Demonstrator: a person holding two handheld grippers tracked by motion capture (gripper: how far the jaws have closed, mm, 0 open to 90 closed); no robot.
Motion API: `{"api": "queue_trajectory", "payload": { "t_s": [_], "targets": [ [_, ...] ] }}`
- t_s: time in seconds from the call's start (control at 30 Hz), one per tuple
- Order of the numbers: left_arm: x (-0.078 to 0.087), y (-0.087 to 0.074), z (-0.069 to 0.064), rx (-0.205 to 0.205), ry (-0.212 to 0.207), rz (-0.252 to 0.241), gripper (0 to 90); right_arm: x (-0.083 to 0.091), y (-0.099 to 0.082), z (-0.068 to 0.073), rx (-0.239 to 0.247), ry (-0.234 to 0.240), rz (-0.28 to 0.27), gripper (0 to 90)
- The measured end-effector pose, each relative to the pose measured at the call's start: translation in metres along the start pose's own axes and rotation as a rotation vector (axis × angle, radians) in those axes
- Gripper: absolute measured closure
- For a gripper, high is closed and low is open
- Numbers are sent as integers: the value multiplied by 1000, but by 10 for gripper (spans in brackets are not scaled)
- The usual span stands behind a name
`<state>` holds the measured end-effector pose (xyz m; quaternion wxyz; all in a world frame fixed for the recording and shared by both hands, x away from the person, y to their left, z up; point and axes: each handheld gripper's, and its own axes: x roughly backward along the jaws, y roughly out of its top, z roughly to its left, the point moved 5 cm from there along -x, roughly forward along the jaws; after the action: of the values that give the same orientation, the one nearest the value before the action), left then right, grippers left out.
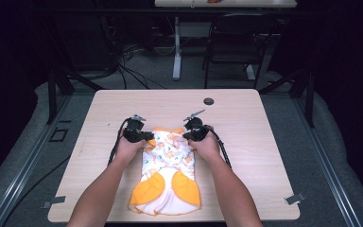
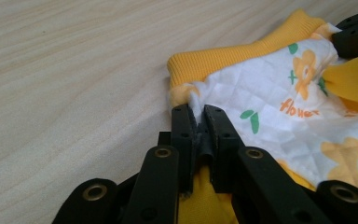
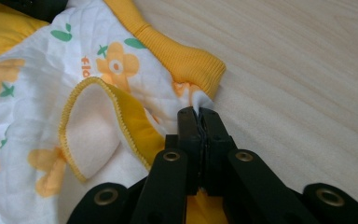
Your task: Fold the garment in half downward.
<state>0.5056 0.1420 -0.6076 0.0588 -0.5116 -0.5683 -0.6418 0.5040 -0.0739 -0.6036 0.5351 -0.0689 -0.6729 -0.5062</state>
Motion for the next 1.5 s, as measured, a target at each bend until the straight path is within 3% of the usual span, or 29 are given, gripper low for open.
{"api": "queue_trajectory", "payload": {
  "t_s": [0.17,0.57,0.97,1.17,1.3,1.5],
  "targets": [
    [8,4,0,2,-2,-24,843,9,4,0,13,-4,-30,889],
    [55,26,-7,-60,-9,-125,846,53,22,9,76,-11,-168,889],
    [86,49,-11,-129,38,-183,846,84,46,18,161,-52,-207,889],
    [103,63,-16,-170,61,-237,845,104,63,22,193,-82,-256,889],
    [104,62,-20,-185,56,-243,845,108,62,23,198,-81,-261,888],
    [96,44,-26,-210,34,-221,844,101,45,23,219,-81,-238,887]
  ]
}}
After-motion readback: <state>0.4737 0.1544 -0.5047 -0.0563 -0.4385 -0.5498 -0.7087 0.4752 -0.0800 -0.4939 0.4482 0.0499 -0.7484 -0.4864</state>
